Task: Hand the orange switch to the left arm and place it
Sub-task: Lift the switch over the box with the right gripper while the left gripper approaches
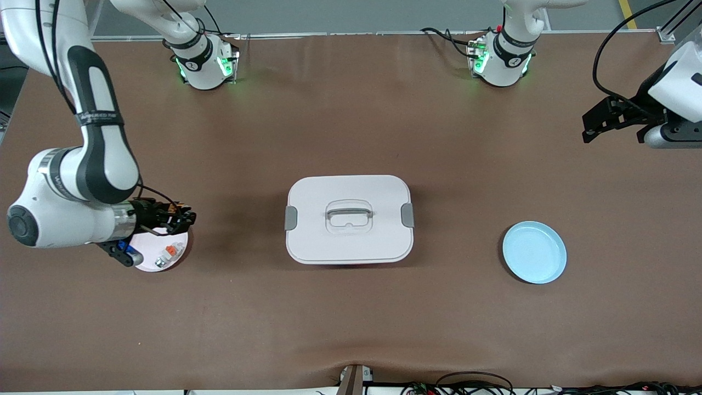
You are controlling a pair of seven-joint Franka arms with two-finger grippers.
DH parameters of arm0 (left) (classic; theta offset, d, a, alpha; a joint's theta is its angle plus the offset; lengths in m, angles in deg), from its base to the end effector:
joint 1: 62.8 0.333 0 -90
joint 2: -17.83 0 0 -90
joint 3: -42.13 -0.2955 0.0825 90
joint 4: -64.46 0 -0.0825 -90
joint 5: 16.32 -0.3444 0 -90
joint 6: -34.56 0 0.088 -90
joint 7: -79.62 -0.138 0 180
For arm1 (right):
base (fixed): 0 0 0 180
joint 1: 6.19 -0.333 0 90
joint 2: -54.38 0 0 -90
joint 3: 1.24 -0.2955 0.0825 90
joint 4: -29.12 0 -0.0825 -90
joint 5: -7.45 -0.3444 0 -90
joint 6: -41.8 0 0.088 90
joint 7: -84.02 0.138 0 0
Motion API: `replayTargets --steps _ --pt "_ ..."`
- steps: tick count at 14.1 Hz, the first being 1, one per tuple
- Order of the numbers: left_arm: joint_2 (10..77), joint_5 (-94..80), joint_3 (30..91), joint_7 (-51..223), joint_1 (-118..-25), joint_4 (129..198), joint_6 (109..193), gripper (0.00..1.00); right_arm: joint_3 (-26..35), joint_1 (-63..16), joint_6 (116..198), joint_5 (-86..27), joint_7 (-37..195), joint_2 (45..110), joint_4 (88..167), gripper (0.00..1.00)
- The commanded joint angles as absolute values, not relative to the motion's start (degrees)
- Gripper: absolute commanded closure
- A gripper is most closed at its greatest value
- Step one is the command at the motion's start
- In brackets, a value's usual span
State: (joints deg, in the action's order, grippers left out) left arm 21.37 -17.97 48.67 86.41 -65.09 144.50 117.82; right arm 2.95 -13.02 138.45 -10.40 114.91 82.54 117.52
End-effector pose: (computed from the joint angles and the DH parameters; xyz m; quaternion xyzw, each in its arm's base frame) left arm 0.5155 -0.0737 0.6051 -0.9998 0.0160 0.0011 0.0110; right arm 0.5926 0.0710 0.3195 -0.9357 0.2798 0.2006 0.0765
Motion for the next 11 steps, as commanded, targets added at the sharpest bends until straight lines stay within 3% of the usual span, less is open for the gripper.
replayTargets --steps 1,11 --pt "22.66 -17.81 48.9 86.13 -65.26 143.56 117.97 0.0 3.33 -15.85 136.02 -13.36 123.27 81.63 115.35 1.0" --pt "24.33 -17.63 49.34 86.3 -67.01 143.56 118.32 0.0 3.33 -24.11 133.82 -26.82 156.05 81.8 105.5 1.0"
